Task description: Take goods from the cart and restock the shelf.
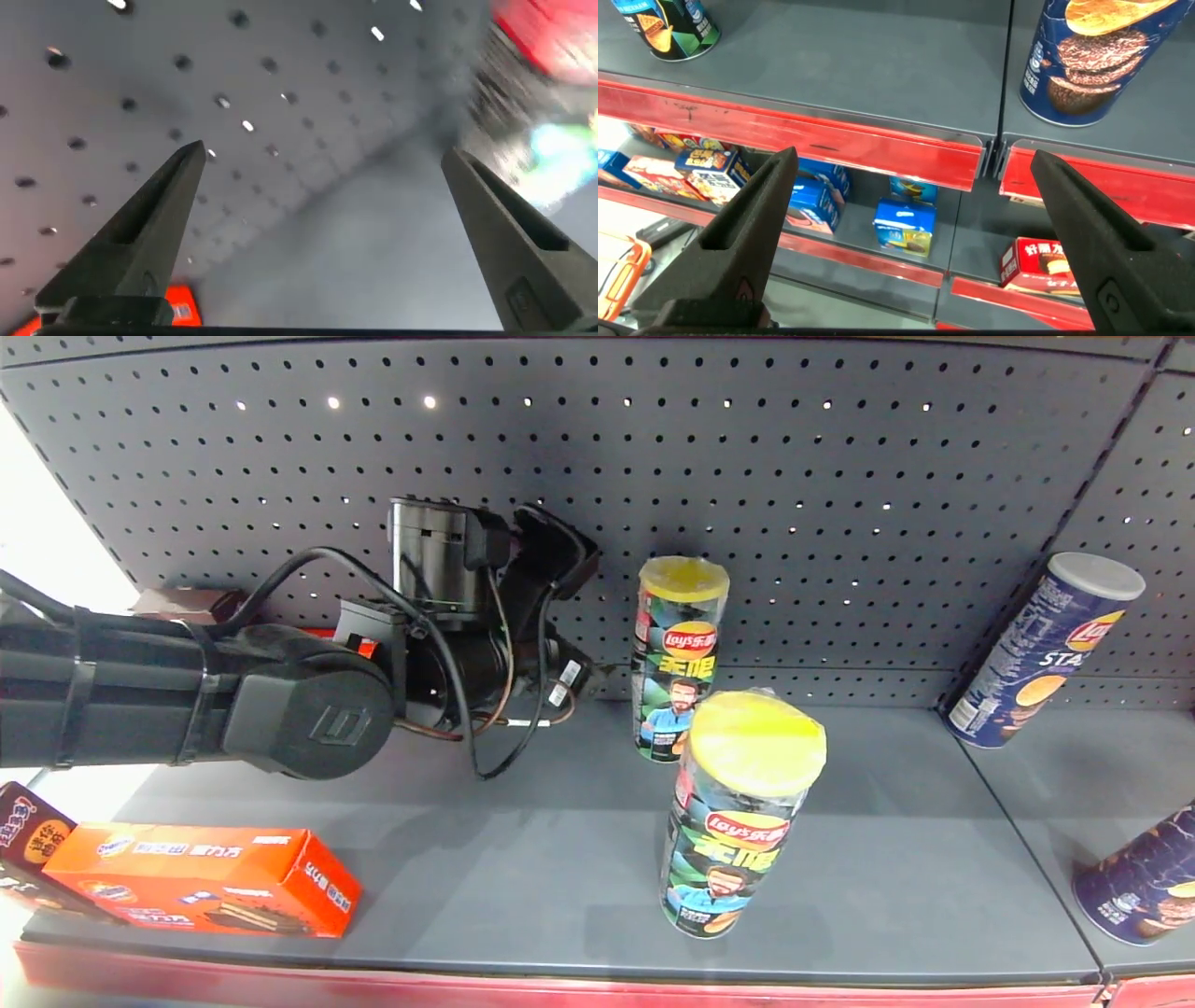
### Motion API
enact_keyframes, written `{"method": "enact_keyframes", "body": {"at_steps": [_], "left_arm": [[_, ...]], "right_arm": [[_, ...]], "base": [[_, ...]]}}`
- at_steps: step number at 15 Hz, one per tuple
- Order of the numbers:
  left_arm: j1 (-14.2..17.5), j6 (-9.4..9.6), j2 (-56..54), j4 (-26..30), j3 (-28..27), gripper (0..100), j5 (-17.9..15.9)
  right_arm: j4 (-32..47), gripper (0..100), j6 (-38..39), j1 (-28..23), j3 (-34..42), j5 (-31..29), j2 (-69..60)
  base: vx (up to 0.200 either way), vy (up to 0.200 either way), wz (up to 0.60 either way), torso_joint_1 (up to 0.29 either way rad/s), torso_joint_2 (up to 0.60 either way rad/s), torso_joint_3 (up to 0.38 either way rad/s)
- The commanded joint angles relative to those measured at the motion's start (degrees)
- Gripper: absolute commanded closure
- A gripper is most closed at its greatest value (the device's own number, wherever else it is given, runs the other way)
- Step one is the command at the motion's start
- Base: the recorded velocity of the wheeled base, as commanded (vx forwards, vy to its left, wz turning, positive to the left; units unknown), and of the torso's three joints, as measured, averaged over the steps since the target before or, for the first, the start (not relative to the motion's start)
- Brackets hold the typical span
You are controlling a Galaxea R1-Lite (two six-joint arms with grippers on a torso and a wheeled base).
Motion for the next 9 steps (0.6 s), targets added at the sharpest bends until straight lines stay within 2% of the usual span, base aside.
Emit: {"method": "enact_keyframes", "body": {"at_steps": [1, 9], "left_arm": [[-0.3, 0.01, 4.0, -3.7, 0.0, 0, 1.2], [-1.7, -0.43, 5.3, -4.2, -0.9, 0, 1.2]], "right_arm": [[0.0, 0, 0.0, 0.0, 0.0, 0.0, 0.1], [0.0, 0, 0.0, 0.0, 0.0, 0.0, 0.1]], "base": [[0.000, 0.000, 0.00, 0.000, 0.00, 0.000], [0.000, 0.000, 0.00, 0.000, 0.00, 0.000]]}}
